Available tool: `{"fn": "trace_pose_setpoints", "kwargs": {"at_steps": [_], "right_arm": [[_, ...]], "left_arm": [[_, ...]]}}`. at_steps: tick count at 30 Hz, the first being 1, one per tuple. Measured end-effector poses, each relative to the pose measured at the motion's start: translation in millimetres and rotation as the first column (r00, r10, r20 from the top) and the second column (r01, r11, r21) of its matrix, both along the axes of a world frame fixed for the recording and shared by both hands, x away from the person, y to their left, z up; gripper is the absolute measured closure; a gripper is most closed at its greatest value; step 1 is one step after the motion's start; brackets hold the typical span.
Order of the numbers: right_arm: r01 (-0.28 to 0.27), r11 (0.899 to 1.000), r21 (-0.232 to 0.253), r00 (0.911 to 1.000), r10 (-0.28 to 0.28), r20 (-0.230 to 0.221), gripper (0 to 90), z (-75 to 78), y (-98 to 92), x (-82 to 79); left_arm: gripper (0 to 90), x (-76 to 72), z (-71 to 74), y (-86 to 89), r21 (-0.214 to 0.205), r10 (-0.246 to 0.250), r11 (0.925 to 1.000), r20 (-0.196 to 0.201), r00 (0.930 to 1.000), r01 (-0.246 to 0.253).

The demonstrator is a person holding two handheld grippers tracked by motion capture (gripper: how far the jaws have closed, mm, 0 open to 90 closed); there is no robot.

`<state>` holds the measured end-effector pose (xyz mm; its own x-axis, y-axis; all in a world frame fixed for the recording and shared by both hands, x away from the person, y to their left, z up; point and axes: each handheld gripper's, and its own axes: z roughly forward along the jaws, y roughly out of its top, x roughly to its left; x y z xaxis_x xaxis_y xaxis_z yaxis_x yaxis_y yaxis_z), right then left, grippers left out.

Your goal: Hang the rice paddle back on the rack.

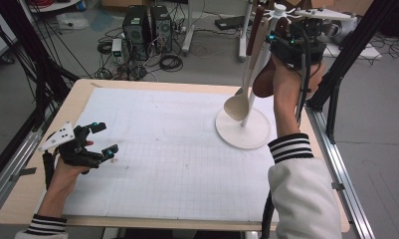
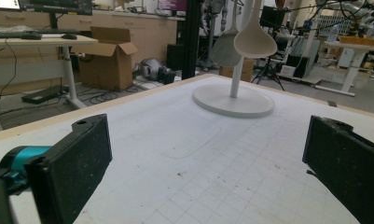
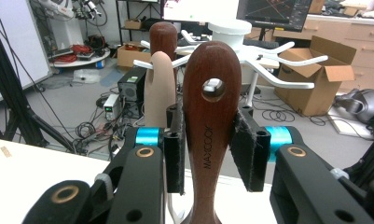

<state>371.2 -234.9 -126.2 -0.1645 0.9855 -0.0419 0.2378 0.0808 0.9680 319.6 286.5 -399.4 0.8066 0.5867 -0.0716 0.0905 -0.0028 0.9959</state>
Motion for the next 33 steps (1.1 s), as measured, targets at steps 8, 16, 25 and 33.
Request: {"fn": "trace_pose_setpoints", "kwargs": {"at_steps": [8,16,25,33], "right_arm": [[-0.006,1.000,-0.004,1.0000,0.006,-0.006,67.9,-0.6,-0.1,3.0],[-0.009,1.000,-0.003,0.9999,0.009,-0.014,67.9,-1.8,0.0,5.6],[-0.023,1.000,0.004,0.9996,0.023,-0.015,67.5,-2.9,-1.2,7.2],[-0.039,0.999,0.005,0.9992,0.039,-0.006,64.5,-4.7,-3.3,6.8]], "left_arm": [[1.7,0.1,-0.1,0.1,-0.001,-0.001,1.0000,-0.001,1.0000,0.001],[1.7,0.4,-0.4,0.6,-0.002,-0.001,1.0000,-0.003,1.0000,0.001],[1.7,0.6,-0.7,0.8,-0.002,-0.001,1.0000,-0.004,1.0000,0.001],[1.7,0.7,-0.9,1.5,-0.002,0.001,1.0000,-0.005,1.0000,-0.001]]}}
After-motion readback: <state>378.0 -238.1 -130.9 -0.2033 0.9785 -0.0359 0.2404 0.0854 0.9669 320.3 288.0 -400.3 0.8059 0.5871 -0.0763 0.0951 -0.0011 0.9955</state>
